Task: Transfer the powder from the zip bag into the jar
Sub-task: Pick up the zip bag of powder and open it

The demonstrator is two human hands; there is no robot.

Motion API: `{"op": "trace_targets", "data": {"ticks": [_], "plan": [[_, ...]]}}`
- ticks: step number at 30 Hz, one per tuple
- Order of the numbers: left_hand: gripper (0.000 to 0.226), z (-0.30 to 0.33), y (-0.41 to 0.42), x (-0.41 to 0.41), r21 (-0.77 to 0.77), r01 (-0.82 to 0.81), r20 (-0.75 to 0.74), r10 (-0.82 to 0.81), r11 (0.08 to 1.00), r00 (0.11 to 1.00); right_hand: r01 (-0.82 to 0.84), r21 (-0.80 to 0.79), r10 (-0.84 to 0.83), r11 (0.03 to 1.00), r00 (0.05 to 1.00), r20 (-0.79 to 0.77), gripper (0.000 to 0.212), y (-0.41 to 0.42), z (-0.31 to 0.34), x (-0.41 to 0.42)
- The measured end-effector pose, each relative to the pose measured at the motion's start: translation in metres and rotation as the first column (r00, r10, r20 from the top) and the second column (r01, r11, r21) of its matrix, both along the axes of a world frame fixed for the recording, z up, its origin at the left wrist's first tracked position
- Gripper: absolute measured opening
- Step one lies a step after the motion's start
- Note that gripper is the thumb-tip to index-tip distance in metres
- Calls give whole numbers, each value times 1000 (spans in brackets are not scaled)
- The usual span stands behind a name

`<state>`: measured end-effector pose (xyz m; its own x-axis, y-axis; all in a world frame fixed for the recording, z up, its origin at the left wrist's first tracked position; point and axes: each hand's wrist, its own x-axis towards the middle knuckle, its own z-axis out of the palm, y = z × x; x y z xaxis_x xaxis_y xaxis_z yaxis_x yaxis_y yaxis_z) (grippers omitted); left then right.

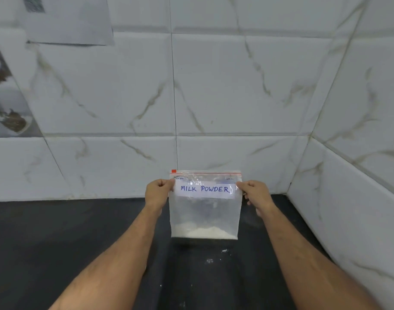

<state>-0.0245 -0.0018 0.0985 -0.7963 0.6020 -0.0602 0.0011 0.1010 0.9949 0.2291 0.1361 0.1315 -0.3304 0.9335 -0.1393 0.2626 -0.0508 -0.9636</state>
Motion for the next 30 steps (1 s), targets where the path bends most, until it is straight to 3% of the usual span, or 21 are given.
{"op": "trace_targets", "data": {"ticks": [9,13,17,21,23,26,30], "plan": [[22,-33,-46,32,-93,44,112,-34,995,993,10,-243,34,970,984,178,32,-34,-26,27],[17,-39,-53,40,-81,75,122,-65,994,990,41,-242,2,969,984,176,30,-42,-35,33],[40,-28,-49,41,-57,85,134,-76,995,988,39,-222,0,974,985,172,27,-42,-32,33],[27,-18,-44,41,-80,23,43,-19,997,999,26,-193,15,981,978,206,23,-38,-32,31],[26,-16,-42,41,-96,-2,-6,1,995,1000,30,-62,-13,998,963,270,23,-35,-31,26],[27,-15,-40,40,-89,-31,-24,29,996,999,-6,315,-137,949,892,431,31,-38,-16,11],[27,-16,-41,35,-91,-32,-40,28,995,999,-262,488,71,833,924,376,29,-52,15,-32]]}}
